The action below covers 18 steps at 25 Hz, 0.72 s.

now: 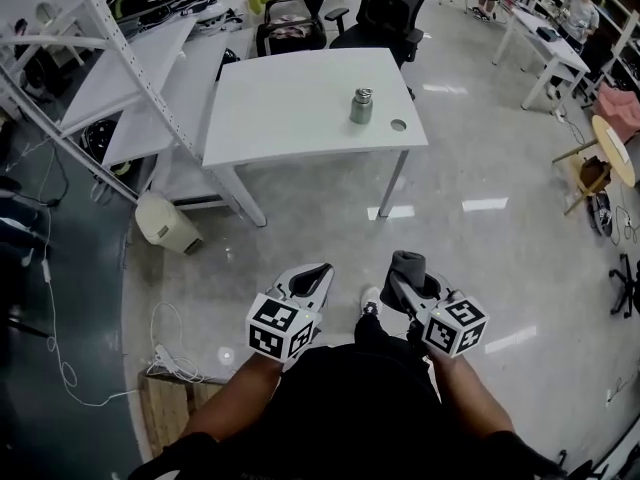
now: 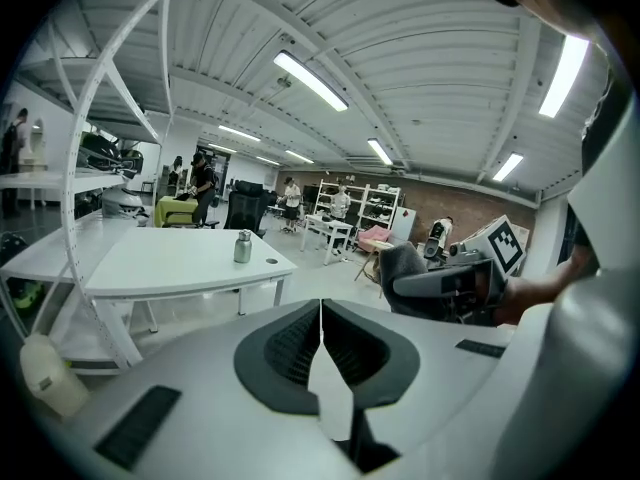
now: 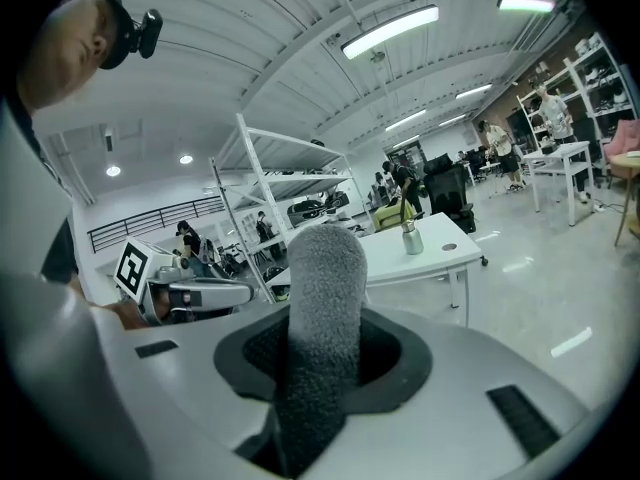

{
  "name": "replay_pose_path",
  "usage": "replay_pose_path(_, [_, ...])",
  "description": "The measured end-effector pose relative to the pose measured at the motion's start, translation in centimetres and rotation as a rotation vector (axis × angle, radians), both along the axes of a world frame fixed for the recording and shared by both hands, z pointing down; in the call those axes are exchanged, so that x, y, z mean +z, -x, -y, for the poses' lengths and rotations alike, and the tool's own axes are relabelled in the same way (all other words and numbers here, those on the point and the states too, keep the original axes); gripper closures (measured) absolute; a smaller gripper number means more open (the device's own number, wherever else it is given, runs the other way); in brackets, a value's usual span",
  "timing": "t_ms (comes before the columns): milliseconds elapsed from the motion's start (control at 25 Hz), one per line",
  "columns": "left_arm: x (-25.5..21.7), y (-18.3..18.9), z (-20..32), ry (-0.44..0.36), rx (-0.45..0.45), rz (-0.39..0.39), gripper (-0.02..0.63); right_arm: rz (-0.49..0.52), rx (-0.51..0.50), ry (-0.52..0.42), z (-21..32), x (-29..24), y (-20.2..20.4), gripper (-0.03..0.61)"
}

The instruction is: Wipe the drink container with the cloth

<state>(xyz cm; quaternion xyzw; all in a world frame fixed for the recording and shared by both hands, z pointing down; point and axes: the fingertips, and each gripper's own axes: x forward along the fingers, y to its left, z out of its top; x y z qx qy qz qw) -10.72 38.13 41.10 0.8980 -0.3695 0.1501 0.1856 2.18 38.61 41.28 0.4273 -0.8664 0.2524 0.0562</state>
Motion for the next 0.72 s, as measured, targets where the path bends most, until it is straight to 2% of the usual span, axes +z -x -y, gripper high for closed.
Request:
replay_pose_path(400, [-0.1,-2.8,8.2,-0.004,-0.014,0.04,0.595,0.02,-0.038,0.014,8.5,0.6,-2.7,0.468])
replay_pose_path(720, [-1.5,-4.9,15.3,-0.013,-0.085,0.056,0.595,0.026,-0.12,0.016,16.1,-0.3,-4.7,0.468])
